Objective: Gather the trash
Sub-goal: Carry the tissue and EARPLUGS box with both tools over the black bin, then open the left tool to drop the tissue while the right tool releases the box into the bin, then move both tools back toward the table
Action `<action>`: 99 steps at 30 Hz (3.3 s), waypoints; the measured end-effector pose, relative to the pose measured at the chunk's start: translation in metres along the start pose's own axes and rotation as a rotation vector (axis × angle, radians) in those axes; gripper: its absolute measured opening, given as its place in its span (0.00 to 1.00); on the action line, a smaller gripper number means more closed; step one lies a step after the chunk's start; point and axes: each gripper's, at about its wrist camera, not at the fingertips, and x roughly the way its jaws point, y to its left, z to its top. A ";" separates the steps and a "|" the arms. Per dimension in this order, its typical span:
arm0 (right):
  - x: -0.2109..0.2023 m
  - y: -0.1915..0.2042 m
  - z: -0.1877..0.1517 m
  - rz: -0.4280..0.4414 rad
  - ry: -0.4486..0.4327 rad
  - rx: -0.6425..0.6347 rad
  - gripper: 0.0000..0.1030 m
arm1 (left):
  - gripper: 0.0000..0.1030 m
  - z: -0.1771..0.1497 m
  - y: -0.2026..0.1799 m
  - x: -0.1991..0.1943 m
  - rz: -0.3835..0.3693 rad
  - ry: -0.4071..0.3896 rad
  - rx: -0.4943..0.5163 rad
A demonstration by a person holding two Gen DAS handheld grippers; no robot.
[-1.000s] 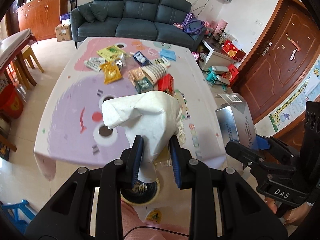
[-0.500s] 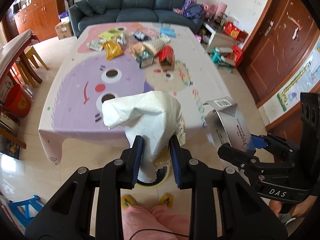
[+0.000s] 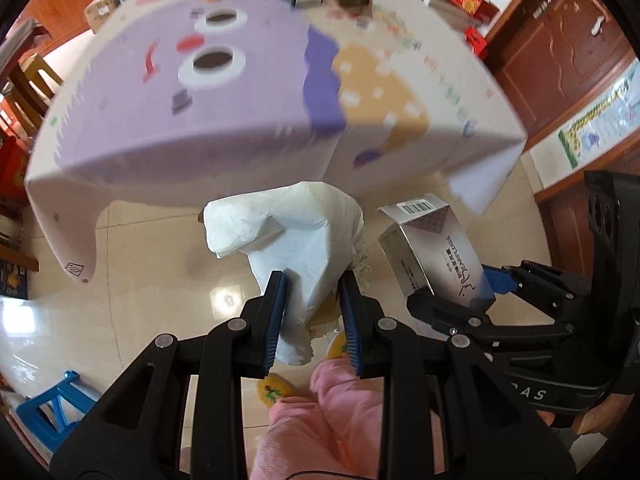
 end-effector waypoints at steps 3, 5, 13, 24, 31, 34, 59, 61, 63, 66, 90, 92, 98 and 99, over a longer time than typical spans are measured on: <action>0.040 -0.006 -0.011 -0.028 0.018 0.037 0.57 | 0.23 -0.013 0.013 0.031 -0.008 0.038 0.010; 0.063 -0.014 -0.020 -0.040 0.026 0.076 0.57 | 0.23 -0.020 0.021 0.052 -0.015 0.059 0.013; 0.134 -0.044 -0.037 -0.086 0.047 0.138 0.57 | 0.23 -0.038 0.031 0.132 -0.038 0.107 0.027; 0.216 -0.103 -0.035 -0.118 0.061 0.185 0.57 | 0.23 -0.031 0.032 0.244 -0.029 0.138 0.036; 0.255 -0.133 -0.032 -0.125 0.086 0.211 0.57 | 0.26 -0.024 0.024 0.298 -0.024 0.145 0.035; 0.269 -0.146 -0.030 -0.123 0.099 0.210 0.57 | 0.31 -0.023 0.022 0.314 -0.012 0.156 0.032; 0.296 -0.121 -0.007 -0.077 0.070 0.171 0.72 | 0.73 -0.033 0.046 0.262 0.108 0.065 -0.002; 0.285 -0.117 -0.007 -0.076 0.063 0.175 0.72 | 0.73 -0.031 0.043 0.247 0.113 0.059 -0.009; 0.267 -0.111 -0.006 -0.073 0.053 0.178 0.72 | 0.73 -0.029 0.042 0.231 0.114 0.050 -0.015; 0.237 -0.103 -0.006 -0.070 0.042 0.183 0.72 | 0.73 -0.025 0.037 0.199 0.117 0.030 -0.027; -0.121 0.032 0.046 -0.118 -0.348 -0.028 0.71 | 0.73 0.031 -0.016 -0.123 0.077 -0.260 -0.086; -0.140 0.039 0.053 -0.115 -0.367 -0.047 0.72 | 0.73 0.041 -0.016 -0.144 0.081 -0.303 -0.085; -0.194 0.056 0.088 -0.101 -0.428 -0.125 0.72 | 0.73 0.073 -0.020 -0.197 0.081 -0.383 -0.093; -0.202 0.059 0.092 -0.105 -0.445 -0.138 0.72 | 0.73 0.079 -0.022 -0.203 0.092 -0.396 -0.090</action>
